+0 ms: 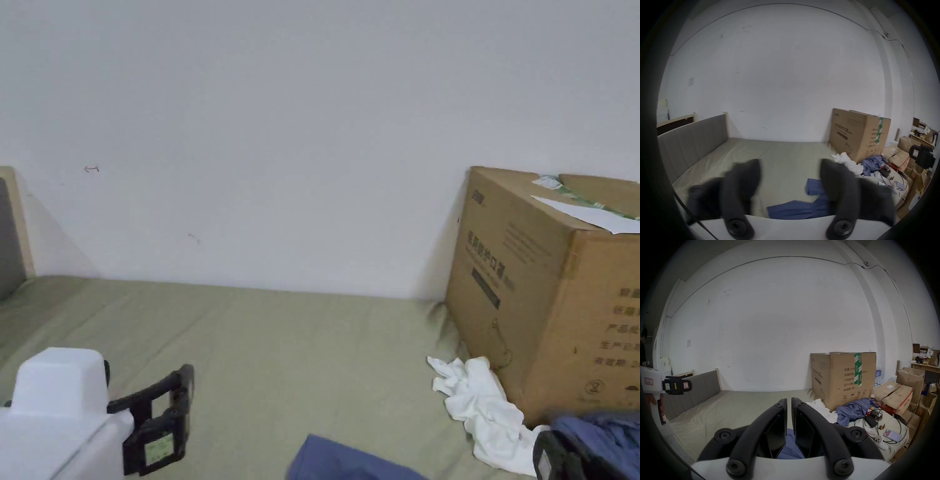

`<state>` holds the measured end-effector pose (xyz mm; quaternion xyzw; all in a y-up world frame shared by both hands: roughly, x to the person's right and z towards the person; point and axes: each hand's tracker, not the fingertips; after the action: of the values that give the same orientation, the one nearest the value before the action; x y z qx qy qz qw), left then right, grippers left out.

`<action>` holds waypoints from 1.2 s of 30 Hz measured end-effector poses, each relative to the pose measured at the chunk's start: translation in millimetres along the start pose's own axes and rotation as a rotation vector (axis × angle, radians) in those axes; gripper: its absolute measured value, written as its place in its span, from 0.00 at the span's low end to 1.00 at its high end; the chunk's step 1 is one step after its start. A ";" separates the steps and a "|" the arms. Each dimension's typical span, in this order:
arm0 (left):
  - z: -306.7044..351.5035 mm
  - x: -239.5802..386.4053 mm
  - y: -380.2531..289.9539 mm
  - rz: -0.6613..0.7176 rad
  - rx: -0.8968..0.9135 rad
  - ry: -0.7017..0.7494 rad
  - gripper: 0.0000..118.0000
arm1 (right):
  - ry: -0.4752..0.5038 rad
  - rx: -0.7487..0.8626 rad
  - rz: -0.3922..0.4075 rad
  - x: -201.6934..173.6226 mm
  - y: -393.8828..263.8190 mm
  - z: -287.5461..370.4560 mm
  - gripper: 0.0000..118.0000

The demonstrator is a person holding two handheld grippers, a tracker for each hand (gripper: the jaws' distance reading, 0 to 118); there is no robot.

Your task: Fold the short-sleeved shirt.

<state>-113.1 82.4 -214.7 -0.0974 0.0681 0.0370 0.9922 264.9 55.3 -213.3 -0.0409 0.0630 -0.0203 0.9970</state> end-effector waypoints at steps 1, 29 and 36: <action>8.1 -7.3 -4.9 0.010 -0.004 0.027 0.10 | 0.010 0.000 0.000 -4.6 -0.3 -0.1 0.04; -298.5 -46.2 -290.5 0.186 -1.002 0.098 0.85 | 0.000 -0.129 0.082 13.5 -33.8 -46.4 0.10; -266.4 -36.2 -279.1 0.120 -0.795 0.070 0.22 | 0.116 -0.271 0.169 59.7 -53.0 -126.5 0.29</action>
<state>-158.8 -245.7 -415.8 -0.4705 0.0878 0.1151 0.8704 306.1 -10.2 -341.3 -0.1684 0.1260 0.0699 0.9751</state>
